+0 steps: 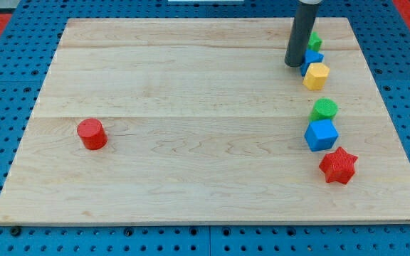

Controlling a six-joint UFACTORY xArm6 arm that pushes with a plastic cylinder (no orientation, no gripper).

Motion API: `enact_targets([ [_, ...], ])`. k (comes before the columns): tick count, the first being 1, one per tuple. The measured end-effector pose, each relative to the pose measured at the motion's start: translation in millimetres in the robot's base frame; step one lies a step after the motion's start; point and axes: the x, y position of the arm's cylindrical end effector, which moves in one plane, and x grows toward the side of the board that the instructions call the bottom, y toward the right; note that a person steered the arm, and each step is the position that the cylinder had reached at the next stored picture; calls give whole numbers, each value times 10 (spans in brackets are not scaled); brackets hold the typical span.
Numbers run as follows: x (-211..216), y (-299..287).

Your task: Slide the red circle in between the hexagon and the green circle

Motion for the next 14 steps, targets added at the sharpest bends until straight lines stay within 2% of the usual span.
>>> enact_targets([
  [1, -25, -241],
  [2, 11, -1081],
  [3, 145, -2218],
  [4, 422, -3242],
  [5, 903, -4134],
  [6, 1698, -4395],
  [8, 1675, -2513],
  [9, 1304, -2113],
  [12, 969, -2084],
  [13, 909, -1634],
  [14, 912, -746],
])
